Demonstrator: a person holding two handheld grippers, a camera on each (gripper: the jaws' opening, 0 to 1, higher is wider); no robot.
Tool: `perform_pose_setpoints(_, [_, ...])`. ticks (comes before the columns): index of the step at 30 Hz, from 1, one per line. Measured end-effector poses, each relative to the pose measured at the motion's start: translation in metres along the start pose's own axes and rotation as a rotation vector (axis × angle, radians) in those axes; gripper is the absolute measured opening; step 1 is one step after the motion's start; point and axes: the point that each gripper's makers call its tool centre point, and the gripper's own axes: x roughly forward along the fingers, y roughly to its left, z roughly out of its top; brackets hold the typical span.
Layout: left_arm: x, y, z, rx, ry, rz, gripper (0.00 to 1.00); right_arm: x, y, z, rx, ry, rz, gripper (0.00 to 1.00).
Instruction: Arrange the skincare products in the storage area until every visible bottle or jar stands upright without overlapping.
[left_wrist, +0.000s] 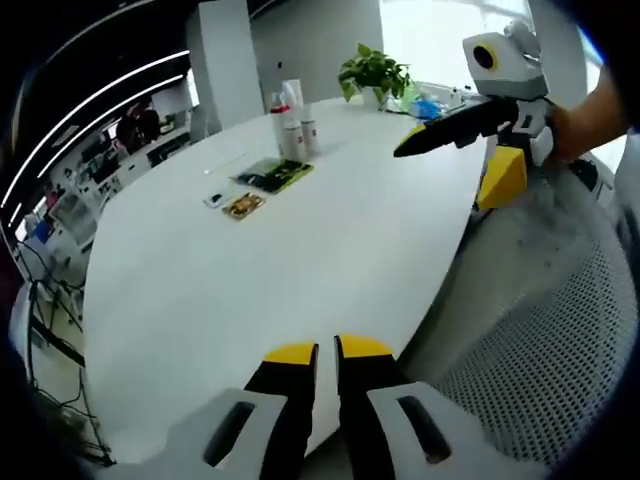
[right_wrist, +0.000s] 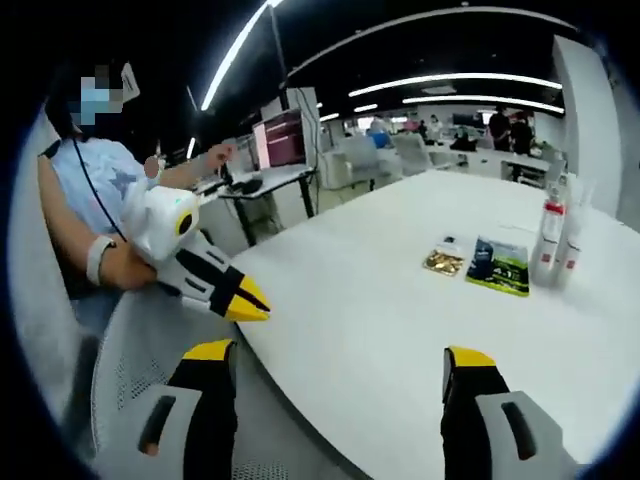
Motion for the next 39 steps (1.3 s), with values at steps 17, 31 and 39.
perform_pose_setpoints(17, [0.000,0.009,0.016,-0.020,-0.091,0.051,0.46,-0.007,-0.013,0.033,-0.184,-0.182,-0.102,0.99])
perform_pose_setpoints(31, [-0.001,0.007,0.027,-0.044,-0.153,0.038,0.62,-0.005,-0.017,0.022,-0.222,-0.111,-0.136,0.98])
perform_pose_setpoints(39, [-0.004,0.014,0.037,-0.092,-0.211,0.069,0.76,-0.013,-0.015,0.035,-0.226,-0.178,-0.141,0.99])
